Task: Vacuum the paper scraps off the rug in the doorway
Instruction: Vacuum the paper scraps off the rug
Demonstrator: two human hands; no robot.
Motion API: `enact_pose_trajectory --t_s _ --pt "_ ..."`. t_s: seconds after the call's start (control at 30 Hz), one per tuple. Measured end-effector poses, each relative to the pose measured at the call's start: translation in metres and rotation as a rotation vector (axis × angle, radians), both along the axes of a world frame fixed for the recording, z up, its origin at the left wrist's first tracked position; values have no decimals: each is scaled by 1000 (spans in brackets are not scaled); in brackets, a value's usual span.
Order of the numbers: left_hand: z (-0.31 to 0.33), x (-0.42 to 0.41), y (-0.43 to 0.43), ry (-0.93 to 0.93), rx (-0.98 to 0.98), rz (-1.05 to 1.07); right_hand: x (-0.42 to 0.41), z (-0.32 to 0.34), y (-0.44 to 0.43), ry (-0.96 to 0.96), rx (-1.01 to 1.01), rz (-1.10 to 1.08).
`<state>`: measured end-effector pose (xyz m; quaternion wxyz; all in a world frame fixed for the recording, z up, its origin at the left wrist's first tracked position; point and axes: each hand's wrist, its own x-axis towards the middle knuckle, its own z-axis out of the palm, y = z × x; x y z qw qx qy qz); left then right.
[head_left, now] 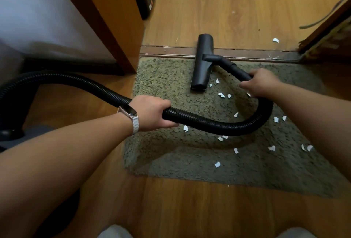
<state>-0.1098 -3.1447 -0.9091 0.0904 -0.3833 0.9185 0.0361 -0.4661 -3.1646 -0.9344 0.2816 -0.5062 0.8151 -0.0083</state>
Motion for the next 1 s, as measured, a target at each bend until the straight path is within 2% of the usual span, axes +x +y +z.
enact_pose_trajectory --t_s 0.47,0.83,1.0 --pt "-5 27 13 -6 40 -104 70 0 -2 54 33 397" --pt "-4 22 29 28 81 -176 54 12 29 -4 63 457" --pt "-8 7 43 10 121 -212 49 19 59 45 64 551"
